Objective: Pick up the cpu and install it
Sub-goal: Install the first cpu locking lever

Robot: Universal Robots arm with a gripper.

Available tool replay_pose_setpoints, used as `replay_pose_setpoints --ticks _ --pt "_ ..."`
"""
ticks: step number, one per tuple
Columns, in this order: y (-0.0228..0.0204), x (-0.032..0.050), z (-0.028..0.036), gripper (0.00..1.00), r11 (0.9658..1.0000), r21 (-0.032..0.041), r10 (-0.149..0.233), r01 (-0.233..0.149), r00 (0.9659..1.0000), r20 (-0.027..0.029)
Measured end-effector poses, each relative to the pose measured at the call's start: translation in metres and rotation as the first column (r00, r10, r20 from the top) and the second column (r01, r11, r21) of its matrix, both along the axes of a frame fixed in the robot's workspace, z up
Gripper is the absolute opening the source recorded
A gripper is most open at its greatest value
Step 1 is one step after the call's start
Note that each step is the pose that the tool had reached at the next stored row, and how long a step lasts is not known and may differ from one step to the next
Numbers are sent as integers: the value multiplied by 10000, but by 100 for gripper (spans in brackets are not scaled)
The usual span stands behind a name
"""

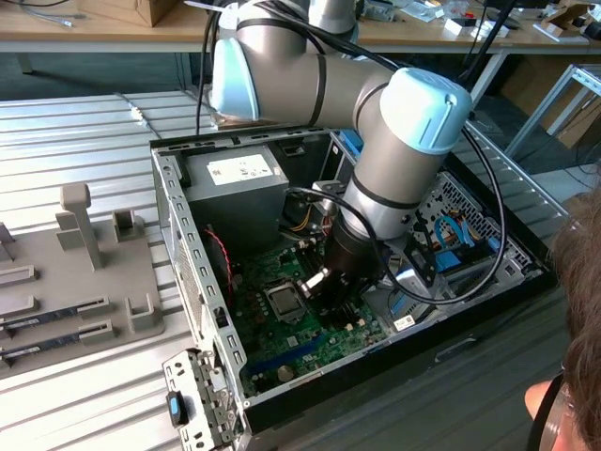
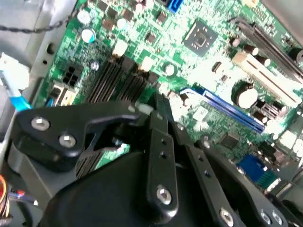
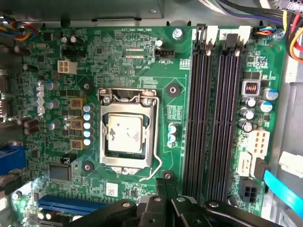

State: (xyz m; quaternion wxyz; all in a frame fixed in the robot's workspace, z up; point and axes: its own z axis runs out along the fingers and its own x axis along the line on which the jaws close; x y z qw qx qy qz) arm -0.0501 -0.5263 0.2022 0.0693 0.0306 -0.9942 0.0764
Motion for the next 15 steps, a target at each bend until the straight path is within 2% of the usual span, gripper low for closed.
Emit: replay_pose_setpoints --ticks 3,8,11,15 --pt "11 -8 -21 10 10000 56 -3 3 10000 0" --pt "14 -70 -25 10 10000 60 -1 1 10000 1" --pt "14 -67 -34 10 10000 62 -2 1 10000 2" --pt "14 -12 -38 10 10000 61 -2 2 10000 -1"
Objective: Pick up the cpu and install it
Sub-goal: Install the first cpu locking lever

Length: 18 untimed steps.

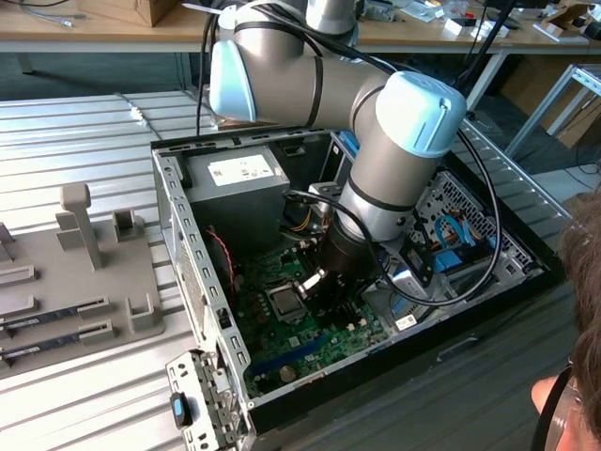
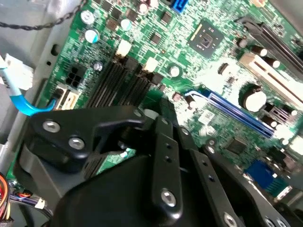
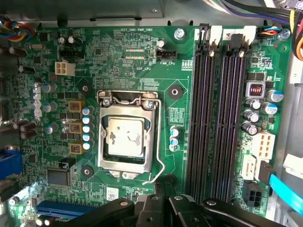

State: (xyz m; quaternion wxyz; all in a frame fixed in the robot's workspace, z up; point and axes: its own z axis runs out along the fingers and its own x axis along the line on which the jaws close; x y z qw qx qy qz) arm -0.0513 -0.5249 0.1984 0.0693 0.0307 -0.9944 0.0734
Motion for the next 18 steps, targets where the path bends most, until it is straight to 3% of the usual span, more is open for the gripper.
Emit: replay_pose_setpoints --ticks 3,8,18 --pt "1 3 7 10 10000 0 1 -1 10000 0" --pt "1 4 92 10 10000 3 1 -1 10000 0" --pt "-31 4 134 10 10000 1 1 -1 10000 0"
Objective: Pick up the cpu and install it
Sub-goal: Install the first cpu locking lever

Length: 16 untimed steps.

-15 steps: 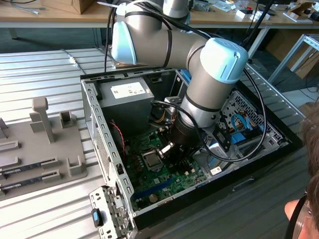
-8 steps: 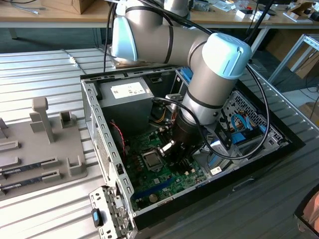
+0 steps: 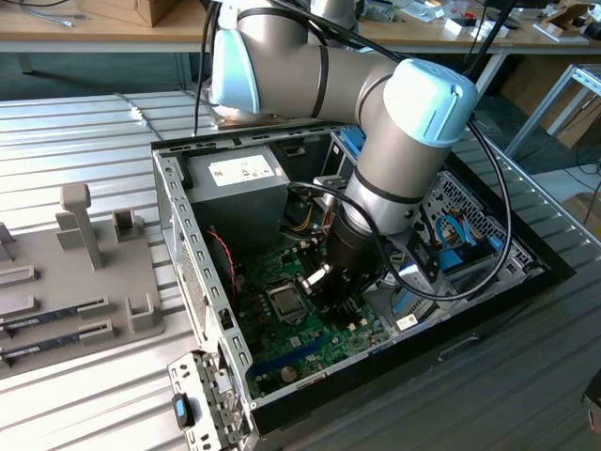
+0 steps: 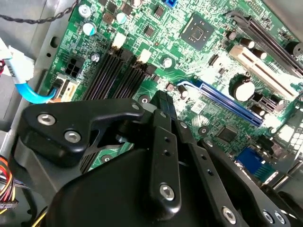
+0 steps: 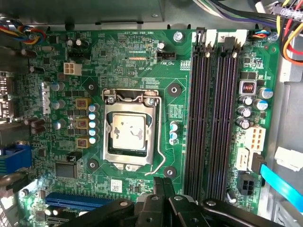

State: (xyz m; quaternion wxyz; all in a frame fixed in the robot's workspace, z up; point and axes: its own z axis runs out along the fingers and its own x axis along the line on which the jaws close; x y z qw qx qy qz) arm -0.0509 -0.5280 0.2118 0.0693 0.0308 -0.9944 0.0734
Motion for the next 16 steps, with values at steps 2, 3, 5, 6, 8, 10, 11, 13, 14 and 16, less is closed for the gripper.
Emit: replay_pose_setpoints --ticks 2,3,5,6,8,10,11,13,14,16 --pt "-54 -1 0 10 10000 1 0 0 10000 0" --pt "-77 -1 0 10 10000 0 -1 1 10000 0" --pt "-87 -10 -1 10 10000 0 -2 2 10000 -1" --pt "-87 -37 -2 10 10000 -1 -1 1 10000 2" --pt "-87 -54 -3 10 10000 0 0 0 10000 5" --pt "-87 -54 -14 10 10000 1 0 0 10000 6" --pt "-87 -54 -23 10 10000 0 -1 1 10000 5" --pt "-88 -54 -45 10 10000 -1 -1 1 10000 5" --pt "-87 -55 -53 10 10000 -2 -1 1 10000 4" --pt "-86 -56 -65 10 10000 0 -1 1 10000 5"
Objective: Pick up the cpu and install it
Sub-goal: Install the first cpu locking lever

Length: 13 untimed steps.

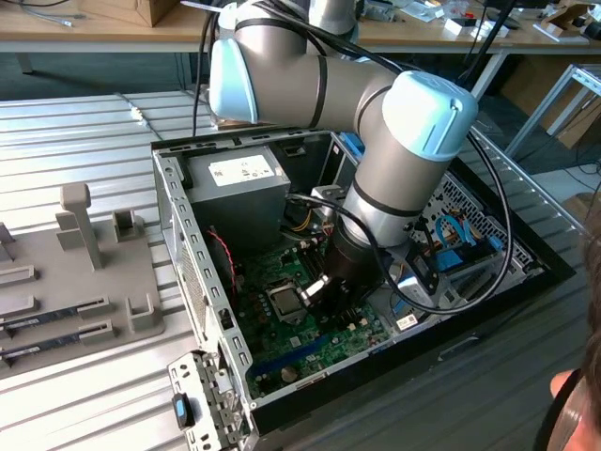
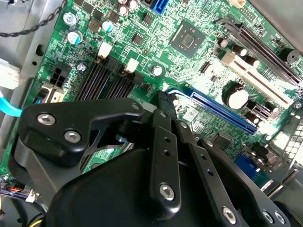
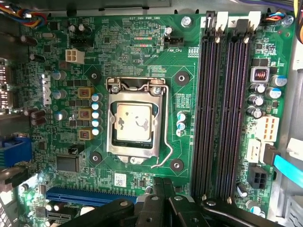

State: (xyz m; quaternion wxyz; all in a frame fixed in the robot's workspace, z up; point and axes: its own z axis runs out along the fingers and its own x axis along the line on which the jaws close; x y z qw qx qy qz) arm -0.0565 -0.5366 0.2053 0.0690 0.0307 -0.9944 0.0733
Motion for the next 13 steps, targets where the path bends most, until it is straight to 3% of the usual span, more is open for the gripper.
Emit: replay_pose_setpoints --ticks 8,13 --pt "83 0 -5 10 10000 -1 1 -1 10000 0" --pt "103 -1 -5 10 10000 -1 0 0 10000 0"
